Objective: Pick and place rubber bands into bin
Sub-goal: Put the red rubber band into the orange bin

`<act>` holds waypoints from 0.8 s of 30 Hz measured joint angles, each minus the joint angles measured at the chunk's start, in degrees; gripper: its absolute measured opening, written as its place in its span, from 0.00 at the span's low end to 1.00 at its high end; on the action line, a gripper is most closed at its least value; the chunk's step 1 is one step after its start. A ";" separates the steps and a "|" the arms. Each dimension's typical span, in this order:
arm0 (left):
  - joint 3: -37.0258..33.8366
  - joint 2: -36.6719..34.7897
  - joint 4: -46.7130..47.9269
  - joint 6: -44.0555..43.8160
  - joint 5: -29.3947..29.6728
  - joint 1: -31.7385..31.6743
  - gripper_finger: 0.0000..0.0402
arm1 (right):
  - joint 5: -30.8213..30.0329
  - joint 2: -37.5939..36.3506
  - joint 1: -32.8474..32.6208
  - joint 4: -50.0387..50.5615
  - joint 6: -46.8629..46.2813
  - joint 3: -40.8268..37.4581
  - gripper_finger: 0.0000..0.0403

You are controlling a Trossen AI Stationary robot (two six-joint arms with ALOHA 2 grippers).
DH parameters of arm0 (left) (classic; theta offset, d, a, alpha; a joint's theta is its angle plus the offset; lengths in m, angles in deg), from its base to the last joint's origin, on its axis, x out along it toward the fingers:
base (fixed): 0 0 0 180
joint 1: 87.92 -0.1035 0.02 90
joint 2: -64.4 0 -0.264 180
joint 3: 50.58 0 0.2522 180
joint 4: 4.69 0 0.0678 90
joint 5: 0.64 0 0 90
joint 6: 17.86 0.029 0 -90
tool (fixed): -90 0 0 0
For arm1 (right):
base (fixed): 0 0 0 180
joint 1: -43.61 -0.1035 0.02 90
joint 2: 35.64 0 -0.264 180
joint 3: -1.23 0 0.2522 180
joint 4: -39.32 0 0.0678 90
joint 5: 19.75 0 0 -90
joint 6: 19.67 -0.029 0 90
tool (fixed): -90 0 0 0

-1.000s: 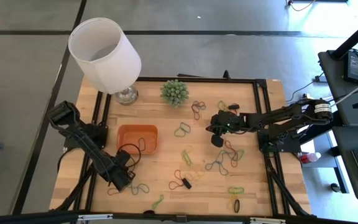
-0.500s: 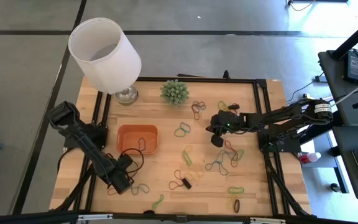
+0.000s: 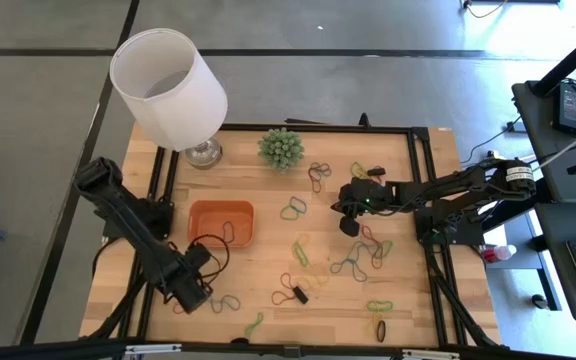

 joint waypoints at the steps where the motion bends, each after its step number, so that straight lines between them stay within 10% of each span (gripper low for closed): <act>1: 0.78 -0.42 0.60 -0.01 0.02 0.00 0.01 | 0.00 -0.01 -0.01 0.00 0.00 0.00 0.02; 24: 8.90 -11.52 7.75 1.32 14.22 -0.63 0.01 | 0.00 0.00 -0.01 -0.02 0.00 0.00 0.02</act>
